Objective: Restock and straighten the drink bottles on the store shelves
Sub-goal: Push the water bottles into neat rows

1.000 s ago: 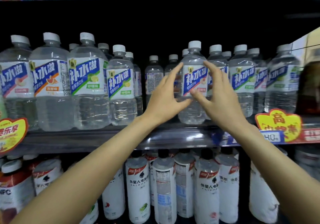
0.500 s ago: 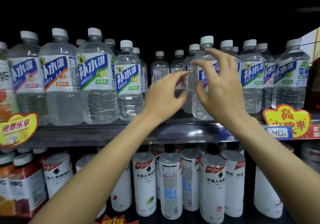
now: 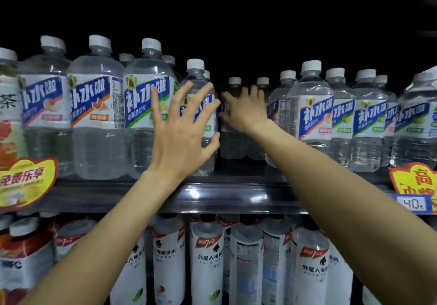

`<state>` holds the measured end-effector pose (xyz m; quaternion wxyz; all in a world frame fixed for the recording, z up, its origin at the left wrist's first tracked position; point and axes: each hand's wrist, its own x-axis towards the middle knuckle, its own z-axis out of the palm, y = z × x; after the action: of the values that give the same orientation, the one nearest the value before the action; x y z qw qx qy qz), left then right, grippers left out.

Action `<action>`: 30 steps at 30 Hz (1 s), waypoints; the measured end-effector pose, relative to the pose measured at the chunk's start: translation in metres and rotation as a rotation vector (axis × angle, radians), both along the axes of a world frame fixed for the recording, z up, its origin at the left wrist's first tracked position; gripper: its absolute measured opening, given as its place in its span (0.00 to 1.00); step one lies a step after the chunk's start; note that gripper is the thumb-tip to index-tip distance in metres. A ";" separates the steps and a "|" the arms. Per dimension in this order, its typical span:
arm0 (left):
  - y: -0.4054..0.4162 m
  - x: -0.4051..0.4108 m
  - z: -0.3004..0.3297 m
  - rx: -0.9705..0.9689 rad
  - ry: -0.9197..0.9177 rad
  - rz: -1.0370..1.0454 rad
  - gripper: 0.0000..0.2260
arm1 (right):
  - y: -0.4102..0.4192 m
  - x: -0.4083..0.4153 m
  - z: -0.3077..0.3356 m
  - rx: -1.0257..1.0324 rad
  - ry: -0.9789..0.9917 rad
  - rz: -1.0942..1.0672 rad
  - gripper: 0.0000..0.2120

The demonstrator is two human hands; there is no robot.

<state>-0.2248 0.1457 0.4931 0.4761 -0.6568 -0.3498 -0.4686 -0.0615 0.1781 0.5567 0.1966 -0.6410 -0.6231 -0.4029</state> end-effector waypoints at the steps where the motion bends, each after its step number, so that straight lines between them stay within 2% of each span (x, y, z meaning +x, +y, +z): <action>1: 0.000 0.000 0.000 0.007 -0.001 -0.003 0.24 | 0.007 0.001 0.001 -0.052 -0.014 -0.047 0.31; 4: 0.000 -0.001 -0.001 0.027 0.004 -0.004 0.23 | 0.016 0.001 0.002 -0.108 -0.020 -0.119 0.40; 11: 0.001 -0.001 -0.002 0.030 0.007 0.014 0.23 | -0.010 0.000 -0.011 0.127 0.094 0.138 0.35; 13: 0.001 -0.002 -0.002 0.022 0.008 0.025 0.23 | -0.022 0.001 -0.014 0.135 0.191 0.247 0.37; 16: 0.001 -0.001 -0.001 0.014 0.007 0.027 0.24 | -0.034 0.003 -0.013 0.078 0.442 0.478 0.41; 20: 0.001 -0.001 -0.002 0.019 0.009 0.031 0.23 | -0.044 0.006 -0.016 -0.026 0.633 0.629 0.41; 23: 0.000 -0.001 -0.001 0.018 0.010 0.023 0.23 | -0.052 0.007 -0.022 -0.125 0.683 0.561 0.45; 26: 0.001 -0.002 -0.001 0.019 0.008 0.019 0.23 | -0.055 -0.002 -0.023 -0.105 0.610 0.409 0.46; 30: 0.000 -0.001 -0.001 0.018 0.010 0.027 0.23 | -0.048 -0.013 -0.022 -0.042 0.572 0.343 0.45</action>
<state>-0.2261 0.1460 0.4918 0.4900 -0.6501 -0.3523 -0.4618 -0.0749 0.1298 0.5350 0.4153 -0.6178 -0.6497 -0.1544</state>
